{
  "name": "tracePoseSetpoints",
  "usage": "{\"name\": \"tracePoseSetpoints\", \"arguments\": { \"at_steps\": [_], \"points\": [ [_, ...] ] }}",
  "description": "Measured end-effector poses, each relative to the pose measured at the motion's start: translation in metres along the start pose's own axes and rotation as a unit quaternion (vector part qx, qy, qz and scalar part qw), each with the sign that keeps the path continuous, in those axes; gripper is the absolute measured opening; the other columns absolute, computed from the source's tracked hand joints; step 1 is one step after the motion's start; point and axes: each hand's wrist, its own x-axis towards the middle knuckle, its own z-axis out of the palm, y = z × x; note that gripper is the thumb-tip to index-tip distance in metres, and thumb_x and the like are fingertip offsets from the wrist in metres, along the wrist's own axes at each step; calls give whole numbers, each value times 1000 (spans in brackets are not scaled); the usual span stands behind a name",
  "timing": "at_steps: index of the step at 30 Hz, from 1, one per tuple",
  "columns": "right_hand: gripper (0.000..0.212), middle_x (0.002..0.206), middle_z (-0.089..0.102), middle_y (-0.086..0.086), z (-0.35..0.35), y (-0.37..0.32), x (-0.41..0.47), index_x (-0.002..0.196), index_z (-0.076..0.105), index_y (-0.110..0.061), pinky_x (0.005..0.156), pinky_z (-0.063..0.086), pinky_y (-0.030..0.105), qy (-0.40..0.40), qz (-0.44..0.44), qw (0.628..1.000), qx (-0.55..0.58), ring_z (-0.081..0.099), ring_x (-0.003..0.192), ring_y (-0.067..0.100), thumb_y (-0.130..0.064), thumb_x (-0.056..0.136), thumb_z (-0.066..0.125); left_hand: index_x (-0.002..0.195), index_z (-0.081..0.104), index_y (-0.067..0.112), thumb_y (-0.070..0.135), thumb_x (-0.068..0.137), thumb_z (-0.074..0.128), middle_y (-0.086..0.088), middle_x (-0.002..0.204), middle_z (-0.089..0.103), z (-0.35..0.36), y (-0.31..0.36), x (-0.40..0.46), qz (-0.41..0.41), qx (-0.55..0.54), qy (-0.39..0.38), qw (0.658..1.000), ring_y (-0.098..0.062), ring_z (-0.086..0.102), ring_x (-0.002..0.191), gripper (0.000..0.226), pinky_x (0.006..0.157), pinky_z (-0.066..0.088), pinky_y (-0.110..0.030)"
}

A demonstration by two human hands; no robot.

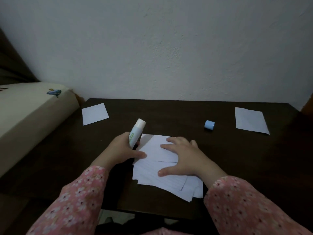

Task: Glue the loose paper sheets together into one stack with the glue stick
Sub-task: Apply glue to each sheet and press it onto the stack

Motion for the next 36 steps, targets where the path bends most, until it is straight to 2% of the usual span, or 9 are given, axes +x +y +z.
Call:
{"name": "tracePoseSetpoints", "arguments": {
  "at_steps": [4,9,11,15,19,22,27,32,36],
  "points": [
    [92,156,15,-15,-1,0,7,145,28,-44,114,8,48,6,21,1000,-13,7,143,13,-80,67,58,111,52,30,35,63,86,11,110,60,4,-7,-2,11,-12,16,1000,-8,54,99,60,78,41,-25],
    [85,155,19,-13,-8,-6,12,143,34,-43,114,12,47,9,38,999,-23,12,141,14,-76,70,59,104,49,34,40,65,84,11,106,59,3,-11,5,15,-61,25,998,-4,53,93,53,67,39,-20],
    [72,152,24,-14,-9,-12,17,138,42,-42,113,15,45,59,36,998,-3,16,139,11,-74,75,55,107,51,29,46,68,80,8,106,58,-2,-17,15,-6,-64,68,996,-6,53,91,52,66,40,-22],
    [45,142,37,-17,-10,-25,36,130,50,-42,105,30,34,147,31,987,64,32,129,7,-56,87,56,122,51,12,43,80,71,-7,112,58,-23,-27,50,-103,-46,203,973,-20,56,97,57,74,47,-32],
    [44,139,43,-15,-2,-37,57,129,52,-39,103,36,32,154,34,984,80,39,127,8,-54,88,57,118,54,10,47,83,65,-10,104,59,-49,-44,92,-150,98,261,948,-26,58,95,52,81,51,-40],
    [51,139,43,-14,8,-42,72,132,50,-38,105,33,34,149,27,988,37,38,128,9,-59,86,56,118,55,11,48,85,61,-11,107,59,-62,-56,118,-170,140,260,940,-27,56,100,50,86,43,-42],
    [50,139,42,-14,21,-43,84,133,50,-36,107,28,33,152,15,988,23,34,127,9,-57,87,54,118,56,13,49,90,55,-10,109,61,-68,-67,145,-203,134,244,939,-28,56,106,46,99,32,-44],
    [48,137,40,-17,26,-41,82,130,52,-38,108,23,33,158,17,986,47,31,128,7,-59,87,53,114,58,12,46,86,62,-8,104,62,-60,-61,138,-169,148,260,939,-26,59,98,44,94,41,-42],
    [48,136,40,-17,26,-40,73,131,52,-38,108,23,33,159,16,986,49,31,128,6,-59,87,53,113,59,12,42,79,73,-6,99,62,-44,-49,115,-127,100,230,960,-21,60,90,49,86,51,-40]
  ]
}}
